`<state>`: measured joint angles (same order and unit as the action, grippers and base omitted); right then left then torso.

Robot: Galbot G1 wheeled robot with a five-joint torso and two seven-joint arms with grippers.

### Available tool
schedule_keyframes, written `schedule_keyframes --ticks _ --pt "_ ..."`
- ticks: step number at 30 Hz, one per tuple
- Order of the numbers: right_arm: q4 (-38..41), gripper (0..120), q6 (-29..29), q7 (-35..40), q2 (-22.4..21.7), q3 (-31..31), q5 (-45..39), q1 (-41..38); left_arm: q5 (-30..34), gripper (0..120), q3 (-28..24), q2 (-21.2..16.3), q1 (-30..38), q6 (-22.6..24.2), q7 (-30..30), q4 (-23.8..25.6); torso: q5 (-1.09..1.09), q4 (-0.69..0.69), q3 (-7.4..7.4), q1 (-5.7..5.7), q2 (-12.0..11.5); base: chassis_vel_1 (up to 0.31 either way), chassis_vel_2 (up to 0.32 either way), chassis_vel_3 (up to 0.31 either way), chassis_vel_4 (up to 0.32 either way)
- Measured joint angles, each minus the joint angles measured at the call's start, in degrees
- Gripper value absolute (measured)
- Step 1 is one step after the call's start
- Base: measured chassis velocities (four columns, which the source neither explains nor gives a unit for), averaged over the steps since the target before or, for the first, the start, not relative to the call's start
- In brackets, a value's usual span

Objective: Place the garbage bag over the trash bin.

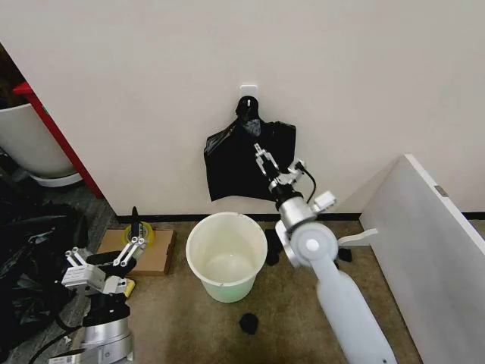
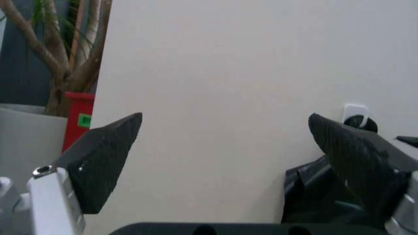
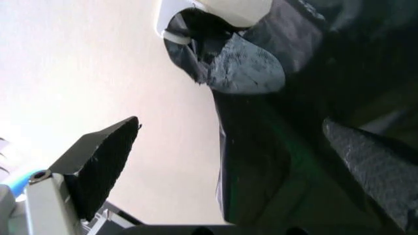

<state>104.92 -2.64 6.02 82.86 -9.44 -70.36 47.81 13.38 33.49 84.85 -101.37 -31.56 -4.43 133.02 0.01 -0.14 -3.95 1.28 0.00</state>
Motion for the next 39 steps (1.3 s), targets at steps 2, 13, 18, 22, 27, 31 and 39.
schedule_keyframes --ticks 2,13,18,22,27,31,39 --pt "-1.93 100 0.24 -0.24 0.6 -0.02 0.19 -1.42 0.73 100 -0.16 -0.05 0.15 -0.01 0.03 -0.04 0.01 0.0 0.0 0.0 0.0 0.0 0.0 0.0 0.0" --pt "-10.45 99 1.68 -1.66 3.58 -1.24 0.74 -8.25 -5.91 100 -0.31 -0.99 -0.03 4.09 -11.85 -1.02 -0.01 0.0 0.0 0.0 0.0 0.0 0.0 0.0 0.0" --pt "-11.52 86 1.98 -2.44 3.98 -1.1 1.53 -8.37 -5.93 100 -0.32 -1.11 0.17 4.46 -12.59 -1.09 -0.02 0.0 0.0 0.0 0.0 0.0 0.0 0.0 0.0" --pt "-11.45 69 2.58 -3.59 4.09 -1.11 1.67 -8.13 -6.07 100 -0.28 -1.29 0.26 4.54 -12.99 -1.21 -0.02 0.0 0.0 0.0 0.0 0.0 0.0 0.0 0.0" --pt "-11.16 52 3.2 -4.7 3.96 -0.99 2.0 -7.88 -6.57 100 -0.3 -1.36 0.28 4.57 -13.42 -1.61 -0.02 0.0 0.0 0.0 0.0 0.0 0.0 0.0 0.0" --pt "-10.97 35 3.81 -5.41 3.9 -0.97 2.22 -7.59 -6.99 100 -0.38 -1.4 0.29 4.64 -13.6 -1.79 -0.02 0.0 0.0 -0.01 0.0 0.0 0.0 0.0 0.0" --pt "-11.14 7 5.24 -8.06 3.4 -0.94 2.98 -7.12 -7.49 100 -0.4 -1.8 0.38 4.78 -14.03 -2.15 -0.02 0.0 0.0 -0.01 0.0 0.0 0.0 0.0 0.0"
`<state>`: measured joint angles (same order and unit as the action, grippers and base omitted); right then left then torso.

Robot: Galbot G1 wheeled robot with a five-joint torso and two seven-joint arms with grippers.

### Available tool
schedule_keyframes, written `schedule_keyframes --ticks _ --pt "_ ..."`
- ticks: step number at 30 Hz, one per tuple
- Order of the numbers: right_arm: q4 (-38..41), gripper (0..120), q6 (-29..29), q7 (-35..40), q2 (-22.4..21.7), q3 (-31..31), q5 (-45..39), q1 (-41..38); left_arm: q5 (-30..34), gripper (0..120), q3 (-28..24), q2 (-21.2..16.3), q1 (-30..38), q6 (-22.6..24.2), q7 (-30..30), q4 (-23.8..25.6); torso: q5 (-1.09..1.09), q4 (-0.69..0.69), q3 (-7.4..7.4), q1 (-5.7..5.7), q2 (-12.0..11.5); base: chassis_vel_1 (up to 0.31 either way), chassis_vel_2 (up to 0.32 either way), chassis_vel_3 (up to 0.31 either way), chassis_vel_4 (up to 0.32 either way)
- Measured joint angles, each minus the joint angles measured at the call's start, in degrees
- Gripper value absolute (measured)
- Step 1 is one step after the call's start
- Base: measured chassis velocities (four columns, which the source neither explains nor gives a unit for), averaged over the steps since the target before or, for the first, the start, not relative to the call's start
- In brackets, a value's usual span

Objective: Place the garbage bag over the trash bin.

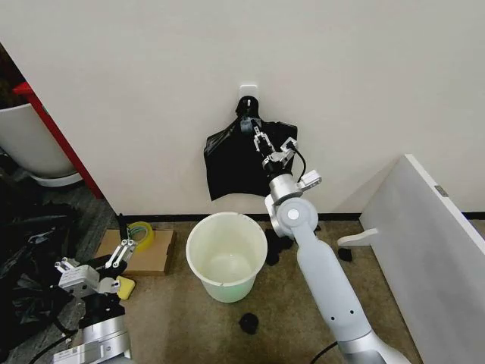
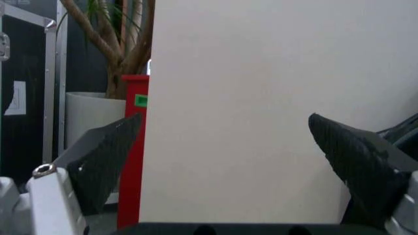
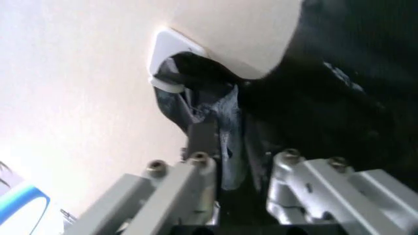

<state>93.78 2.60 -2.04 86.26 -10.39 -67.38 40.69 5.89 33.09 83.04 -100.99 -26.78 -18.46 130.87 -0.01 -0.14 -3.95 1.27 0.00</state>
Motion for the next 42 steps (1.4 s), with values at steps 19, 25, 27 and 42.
schedule_keyframes --ticks 19,25,27,42 --pt "6.38 0 2.33 -8.62 -7.16 0.97 4.85 12.04 0.01 100 -0.33 -0.29 1.87 0.36 -1.47 -1.76 -0.01 0.0 0.0 0.0 0.0 0.0 0.0 0.0 0.0" --pt "9.43 0 3.6 -14.07 -9.21 1.06 8.9 18.68 0.08 100 -0.17 -0.75 1.32 0.35 -1.71 -0.71 0.0 0.0 0.01 0.0 0.01 0.0 0.0 0.0 0.0" --pt "9.6 0 3.91 -15.07 -9.59 1.0 9.79 19.55 0.09 100 -0.14 -0.82 1.22 0.35 -1.72 -0.47 -0.01 0.01 0.0 0.0 0.01 0.0 0.0 0.0 0.0" --pt "8.09 0 7.56 -30.56 -16.17 -2.09 19.37 26.89 0.14 100 -0.25 -1.43 0.99 0.36 -2.0 0.76 0.0 0.0 0.01 0.0 0.01 0.0 0.0 0.0 0.0"
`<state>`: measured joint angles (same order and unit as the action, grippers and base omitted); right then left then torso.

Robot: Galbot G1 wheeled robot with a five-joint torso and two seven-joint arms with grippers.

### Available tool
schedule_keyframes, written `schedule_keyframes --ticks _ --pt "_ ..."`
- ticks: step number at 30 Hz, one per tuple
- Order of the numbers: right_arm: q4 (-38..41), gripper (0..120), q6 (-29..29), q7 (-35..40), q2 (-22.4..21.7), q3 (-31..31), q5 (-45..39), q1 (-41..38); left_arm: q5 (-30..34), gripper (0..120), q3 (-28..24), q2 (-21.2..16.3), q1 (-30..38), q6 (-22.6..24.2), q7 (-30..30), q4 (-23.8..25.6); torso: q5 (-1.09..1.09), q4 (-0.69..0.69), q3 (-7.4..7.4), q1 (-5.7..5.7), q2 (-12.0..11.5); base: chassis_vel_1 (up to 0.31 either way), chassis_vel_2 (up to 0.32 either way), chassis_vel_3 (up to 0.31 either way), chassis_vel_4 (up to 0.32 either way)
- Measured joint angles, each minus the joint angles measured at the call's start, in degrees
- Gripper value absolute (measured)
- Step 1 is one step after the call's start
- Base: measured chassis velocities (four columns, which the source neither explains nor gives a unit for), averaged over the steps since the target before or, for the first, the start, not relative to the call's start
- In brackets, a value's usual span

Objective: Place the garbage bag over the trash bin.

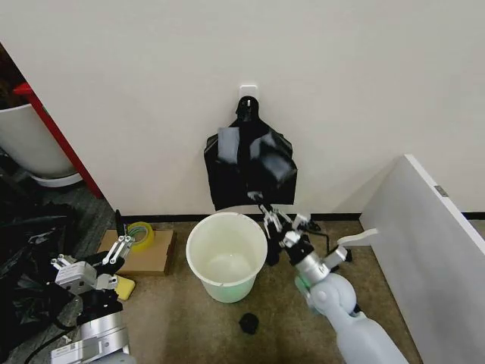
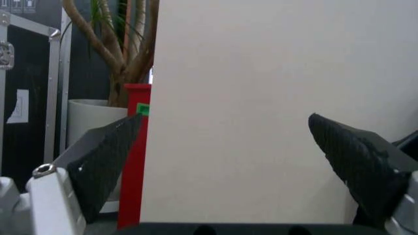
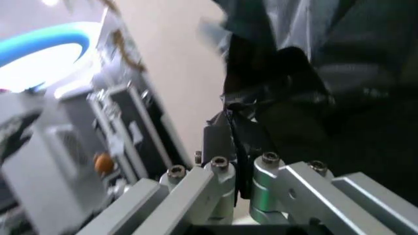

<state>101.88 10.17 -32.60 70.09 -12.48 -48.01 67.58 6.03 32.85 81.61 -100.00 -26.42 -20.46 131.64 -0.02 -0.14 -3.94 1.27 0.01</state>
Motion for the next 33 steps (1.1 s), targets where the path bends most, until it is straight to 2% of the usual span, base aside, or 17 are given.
schedule_keyframes --ticks 9,14,20,33 --pt "-3.02 0 1.66 -8.33 -1.28 -2.64 6.9 2.3 0.22 100 0.06 -0.59 -0.03 0.08 -0.34 0.86 0.0 0.0 0.0 0.0 0.0 0.0 0.0 0.0 0.0" --pt "-6.1 0 3.63 -17.34 -1.52 -5.46 12.96 2.75 0.52 100 0.29 -0.98 -0.05 0.22 -0.47 1.3 0.0 0.0 -0.01 0.0 0.0 0.0 0.0 0.0 0.0" --pt "-9.0 0 6.22 -22.82 -1.49 -7.31 17.89 2.67 0.85 100 0.29 -1.08 0.25 0.44 -0.49 1.3 0.0 0.0 -0.01 0.0 0.0 0.0 0.0 0.0 0.0" --pt "-12.03 0 9.3 -28.01 -0.8 -8.5 22.14 1.46 1.07 100 0.39 -0.96 0.41 0.53 -0.49 1.01 0.0 0.0 -0.01 0.01 -0.01 0.0 0.0 0.0 0.0"
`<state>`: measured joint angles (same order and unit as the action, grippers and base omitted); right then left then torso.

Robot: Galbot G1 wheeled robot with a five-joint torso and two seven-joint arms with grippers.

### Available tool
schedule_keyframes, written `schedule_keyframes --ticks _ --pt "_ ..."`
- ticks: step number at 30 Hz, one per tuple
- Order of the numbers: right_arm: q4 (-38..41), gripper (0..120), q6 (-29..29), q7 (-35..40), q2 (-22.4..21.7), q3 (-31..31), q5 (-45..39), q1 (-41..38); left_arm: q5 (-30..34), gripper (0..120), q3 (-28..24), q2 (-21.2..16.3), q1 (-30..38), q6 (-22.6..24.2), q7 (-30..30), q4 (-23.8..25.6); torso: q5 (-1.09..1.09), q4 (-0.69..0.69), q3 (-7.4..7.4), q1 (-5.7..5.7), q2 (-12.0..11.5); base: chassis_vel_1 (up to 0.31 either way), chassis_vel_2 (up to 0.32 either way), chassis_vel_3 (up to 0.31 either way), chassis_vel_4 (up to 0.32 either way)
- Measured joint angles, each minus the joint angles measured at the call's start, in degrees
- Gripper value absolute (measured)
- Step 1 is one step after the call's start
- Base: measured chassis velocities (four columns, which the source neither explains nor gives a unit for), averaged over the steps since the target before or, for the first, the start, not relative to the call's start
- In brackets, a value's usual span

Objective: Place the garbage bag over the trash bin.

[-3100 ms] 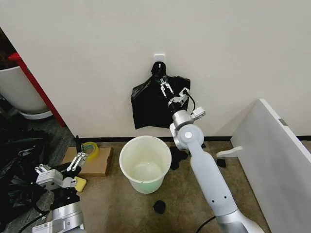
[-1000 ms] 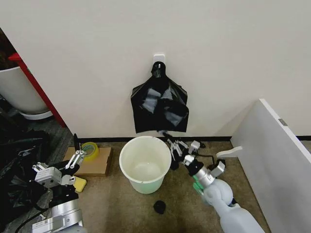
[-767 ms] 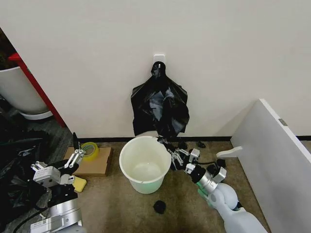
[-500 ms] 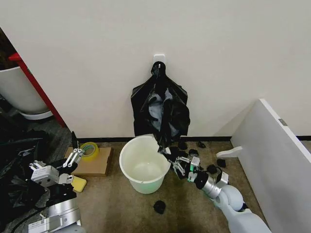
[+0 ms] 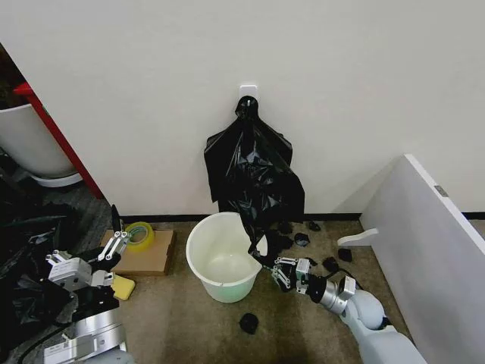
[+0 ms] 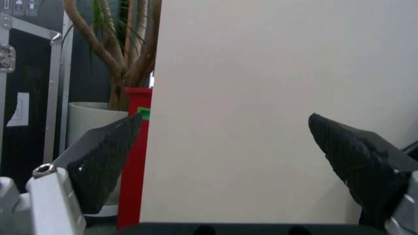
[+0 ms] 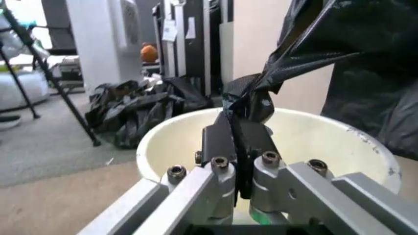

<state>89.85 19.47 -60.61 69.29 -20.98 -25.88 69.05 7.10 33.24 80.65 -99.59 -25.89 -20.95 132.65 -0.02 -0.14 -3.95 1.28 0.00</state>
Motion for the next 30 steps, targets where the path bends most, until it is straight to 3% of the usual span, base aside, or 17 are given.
schedule_keyframes --ticks 6,10,13,18,20,23,24,30 --pt "-0.92 0 2.15 -1.65 0.09 -1.18 1.24 -0.21 -0.03 100 -0.01 0.28 0.06 0.01 0.0 -0.13 0.0 0.0 0.0 0.0 0.0 0.0 0.0 0.0 0.0" --pt "-0.23 4 3.39 -0.38 0.06 -1.04 -2.24 -0.27 -0.16 100 -0.02 0.42 0.05 0.02 0.01 -0.16 0.0 0.0 0.0 0.0 0.0 0.0 0.0 0.0 0.0" --pt "0.95 20 4.18 -0.27 -0.25 -1.1 -5.16 -0.25 -0.19 100 0.01 0.44 0.02 0.02 0.01 -0.16 0.0 0.0 0.0 0.0 0.0 0.0 0.0 0.0 0.0" --pt "2.44 36 5.05 -0.16 -0.97 -2.68 -7.35 0.0 -0.2 100 0.16 0.42 0.08 0.02 0.01 -0.21 0.0 0.0 0.0 0.0 0.0 0.0 0.0 0.0 0.0" --pt "3.38 44 6.8 5.53 -1.41 -2.5 -7.06 0.25 -0.19 100 0.16 0.45 0.12 0.02 0.01 -0.32 0.0 -0.01 0.0 0.0 0.0 0.0 0.0 0.0 0.0" --pt "5.59 57 9.56 21.35 -1.75 -0.17 -3.7 0.31 -0.29 100 -0.05 0.65 0.25 0.02 0.01 -0.72 0.0 0.0 0.0 0.0 0.0 0.0 0.0 0.0 0.0" --pt "5.59 57 9.56 21.35 -1.75 -0.17 -3.7 0.31 -0.29 100 -0.05 0.65 0.25 0.02 0.01 -0.72 0.0 0.0 0.0 0.0 0.0 0.0 0.0 0.0 0.0" --pt "9.29 82 9.49 41.26 -1.91 6.05 8.24 -1.23 -0.51 100 -0.2 0.78 0.43 0.02 0.03 -1.33 0.01 0.0 0.0 0.0 0.0 0.0 0.0 0.0 0.0"
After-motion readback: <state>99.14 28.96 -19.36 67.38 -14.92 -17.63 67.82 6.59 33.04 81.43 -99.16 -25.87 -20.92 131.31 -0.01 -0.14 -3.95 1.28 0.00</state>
